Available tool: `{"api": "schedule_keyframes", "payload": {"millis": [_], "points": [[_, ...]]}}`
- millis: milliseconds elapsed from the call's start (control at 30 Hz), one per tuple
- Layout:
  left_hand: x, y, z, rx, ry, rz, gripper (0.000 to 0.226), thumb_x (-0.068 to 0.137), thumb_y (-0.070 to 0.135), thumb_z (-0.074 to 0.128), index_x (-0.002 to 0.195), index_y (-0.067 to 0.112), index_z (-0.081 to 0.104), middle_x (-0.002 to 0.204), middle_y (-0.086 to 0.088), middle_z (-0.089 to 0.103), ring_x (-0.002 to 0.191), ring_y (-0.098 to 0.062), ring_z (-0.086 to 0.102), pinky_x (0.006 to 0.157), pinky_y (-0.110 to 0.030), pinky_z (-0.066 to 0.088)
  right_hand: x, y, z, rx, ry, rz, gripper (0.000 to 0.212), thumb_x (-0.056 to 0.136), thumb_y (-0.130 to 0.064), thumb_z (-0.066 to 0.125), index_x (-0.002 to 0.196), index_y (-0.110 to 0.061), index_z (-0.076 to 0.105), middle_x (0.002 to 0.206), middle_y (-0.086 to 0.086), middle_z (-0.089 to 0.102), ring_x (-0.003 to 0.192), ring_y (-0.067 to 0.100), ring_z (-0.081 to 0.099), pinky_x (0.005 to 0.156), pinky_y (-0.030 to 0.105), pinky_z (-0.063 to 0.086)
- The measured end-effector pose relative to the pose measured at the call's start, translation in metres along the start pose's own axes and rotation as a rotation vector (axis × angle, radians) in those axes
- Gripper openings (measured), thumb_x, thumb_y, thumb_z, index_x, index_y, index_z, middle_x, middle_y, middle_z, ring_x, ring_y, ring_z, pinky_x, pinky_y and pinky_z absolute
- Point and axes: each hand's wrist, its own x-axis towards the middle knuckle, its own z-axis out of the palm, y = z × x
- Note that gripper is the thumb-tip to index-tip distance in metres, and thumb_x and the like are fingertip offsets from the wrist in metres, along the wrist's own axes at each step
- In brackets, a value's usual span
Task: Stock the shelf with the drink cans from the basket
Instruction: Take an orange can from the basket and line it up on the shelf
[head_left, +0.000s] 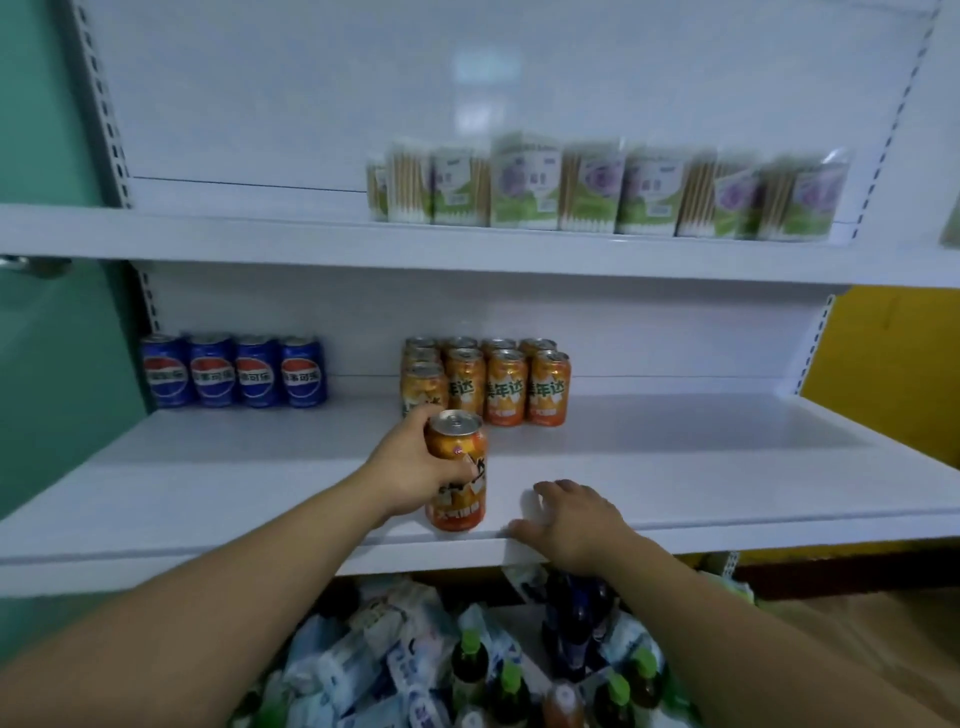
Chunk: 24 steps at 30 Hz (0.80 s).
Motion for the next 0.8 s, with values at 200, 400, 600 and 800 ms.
{"api": "schedule_keyframes", "payload": {"millis": [200,400,600,800], "points": [[0.022,-0.006,0.007,0.019,-0.034,0.091,0.081,0.075,0.011,0.077,0.137,0.032,0.03,0.128,0.005,0.049,0.114,-0.017,0.053,0.094,-0.035,0.045,0.028,0.006,0.004,-0.161,-0.011,0.023,0.082,0.083,-0.081,0.015,0.149,-0.032,0.021,0.16,0.005,0.015,0.146,0.029,0.011,0.114,0.058,0.006],[0.048,-0.01,0.007,0.456,0.007,0.201,0.074,0.082,0.03,0.071,0.144,0.032,0.031,0.149,0.003,0.029,0.129,-0.02,0.042,0.106,-0.037,0.04,0.033,0.013,0.016,-0.141,0.068,-0.004,0.075,0.084,-0.079,0.015,0.142,-0.034,0.029,0.157,0.004,0.021,0.143,0.028,0.017,0.111,0.055,0.016],[0.083,-0.002,-0.002,1.109,0.138,0.345,0.074,0.083,0.051,0.062,0.146,0.031,0.029,0.156,0.0,0.02,0.144,-0.025,0.013,0.117,-0.046,0.011,0.032,0.014,0.017,-0.098,0.088,-0.017,0.07,0.084,-0.077,0.018,0.137,-0.034,0.034,0.155,0.004,0.025,0.142,0.027,0.018,0.112,0.054,0.016],[0.113,-0.008,-0.001,1.106,0.131,0.191,0.071,0.086,0.055,0.054,0.147,0.037,0.022,0.16,-0.001,0.005,0.147,-0.026,-0.003,0.114,-0.06,-0.002,0.03,0.015,0.018,-0.072,0.134,-0.036,0.065,0.084,-0.076,0.019,0.129,-0.034,0.039,0.141,0.0,0.038,0.133,0.024,0.028,0.109,0.051,0.022]]}}
